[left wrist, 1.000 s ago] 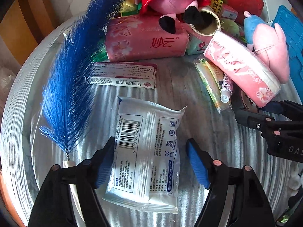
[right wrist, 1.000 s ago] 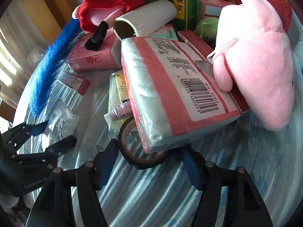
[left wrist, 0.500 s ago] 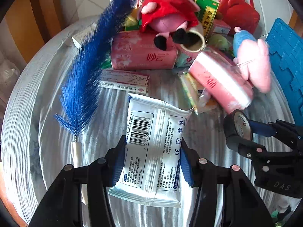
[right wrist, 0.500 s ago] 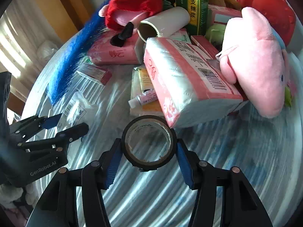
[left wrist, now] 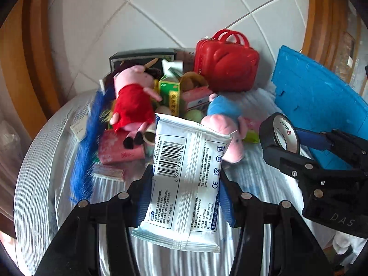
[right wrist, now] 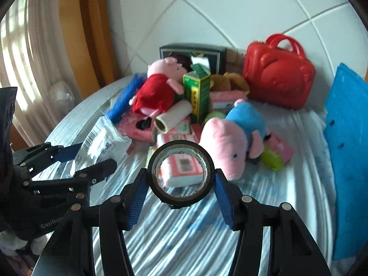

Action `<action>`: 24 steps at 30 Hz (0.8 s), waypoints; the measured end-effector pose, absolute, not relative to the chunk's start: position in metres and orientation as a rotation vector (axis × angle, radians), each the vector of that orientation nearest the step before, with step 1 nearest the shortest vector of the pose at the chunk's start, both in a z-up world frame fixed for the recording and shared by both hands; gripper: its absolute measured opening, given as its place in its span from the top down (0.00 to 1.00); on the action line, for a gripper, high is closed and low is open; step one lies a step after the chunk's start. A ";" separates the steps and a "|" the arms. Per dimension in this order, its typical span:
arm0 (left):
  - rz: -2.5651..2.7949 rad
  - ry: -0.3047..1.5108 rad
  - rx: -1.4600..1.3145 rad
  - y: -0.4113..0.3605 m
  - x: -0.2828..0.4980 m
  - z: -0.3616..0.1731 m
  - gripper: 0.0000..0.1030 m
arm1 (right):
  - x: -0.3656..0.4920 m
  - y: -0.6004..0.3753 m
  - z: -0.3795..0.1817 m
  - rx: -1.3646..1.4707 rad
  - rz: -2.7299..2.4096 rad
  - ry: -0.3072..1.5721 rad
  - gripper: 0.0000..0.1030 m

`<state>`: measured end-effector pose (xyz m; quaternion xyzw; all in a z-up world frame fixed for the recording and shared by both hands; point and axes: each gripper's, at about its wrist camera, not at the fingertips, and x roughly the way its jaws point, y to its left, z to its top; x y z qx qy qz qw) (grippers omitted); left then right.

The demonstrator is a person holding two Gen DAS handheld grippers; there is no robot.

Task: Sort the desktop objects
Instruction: 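Carry the gauze packet and black tape into the blue bin and release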

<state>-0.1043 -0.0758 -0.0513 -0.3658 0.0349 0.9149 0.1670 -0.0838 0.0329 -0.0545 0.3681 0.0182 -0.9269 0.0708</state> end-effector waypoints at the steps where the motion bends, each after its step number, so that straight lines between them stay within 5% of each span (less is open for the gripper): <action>1: 2.602 0.104 -1.010 -0.065 -0.100 -0.043 0.51 | -0.079 0.041 -0.047 1.083 -2.808 0.065 0.46; 16: 2.484 0.147 -0.673 0.159 -0.077 0.067 0.51 | 0.003 0.253 0.082 0.822 -3.201 0.116 0.46; 24: 2.349 0.196 -0.635 0.304 -0.070 0.106 0.51 | 0.040 0.403 0.102 0.916 -3.421 0.100 0.46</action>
